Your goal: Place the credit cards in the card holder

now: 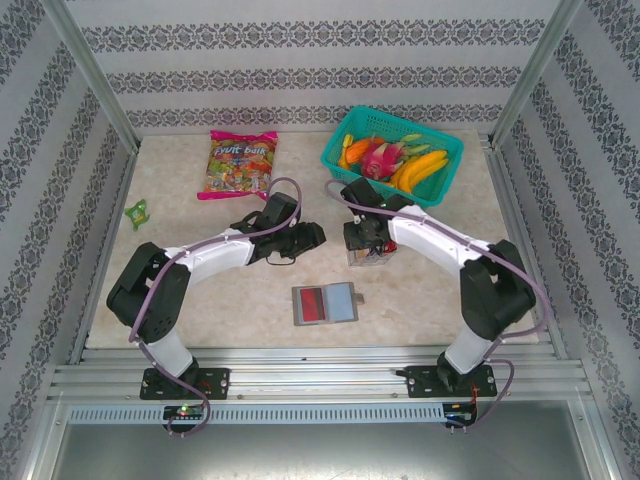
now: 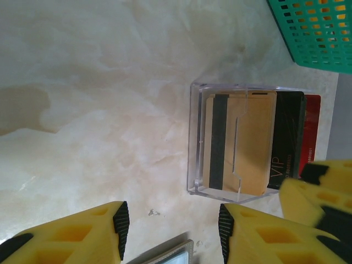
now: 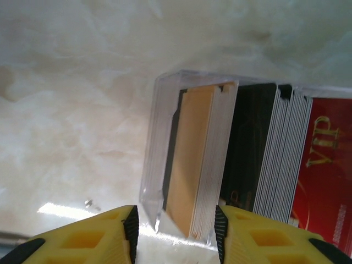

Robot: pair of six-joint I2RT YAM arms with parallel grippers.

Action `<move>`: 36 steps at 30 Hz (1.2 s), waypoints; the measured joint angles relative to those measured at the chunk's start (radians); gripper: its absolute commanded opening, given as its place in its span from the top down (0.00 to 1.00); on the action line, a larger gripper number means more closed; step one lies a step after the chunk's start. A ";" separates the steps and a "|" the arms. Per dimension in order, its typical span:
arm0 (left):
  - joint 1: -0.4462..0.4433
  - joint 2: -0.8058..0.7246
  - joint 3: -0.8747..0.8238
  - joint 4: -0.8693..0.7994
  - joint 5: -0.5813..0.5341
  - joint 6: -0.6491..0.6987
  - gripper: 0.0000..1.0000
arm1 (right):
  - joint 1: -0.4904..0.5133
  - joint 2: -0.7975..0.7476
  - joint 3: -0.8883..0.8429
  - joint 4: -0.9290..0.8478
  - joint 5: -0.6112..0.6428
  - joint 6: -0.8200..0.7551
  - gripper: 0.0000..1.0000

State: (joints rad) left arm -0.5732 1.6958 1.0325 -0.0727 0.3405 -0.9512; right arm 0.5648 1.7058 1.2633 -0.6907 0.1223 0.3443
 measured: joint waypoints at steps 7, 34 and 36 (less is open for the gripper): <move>0.002 0.005 -0.003 0.011 0.019 -0.003 0.50 | 0.001 0.108 0.073 -0.041 0.083 -0.008 0.62; 0.006 0.011 -0.034 0.037 0.026 -0.023 0.50 | 0.075 0.234 0.165 -0.103 0.334 -0.046 0.71; 0.006 0.011 -0.034 0.037 0.026 -0.023 0.50 | 0.075 0.234 0.164 -0.103 0.338 -0.046 0.73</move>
State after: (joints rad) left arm -0.5671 1.7069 0.9989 -0.0357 0.3660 -0.9737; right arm 0.6399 1.9396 1.4277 -0.7933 0.4599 0.2985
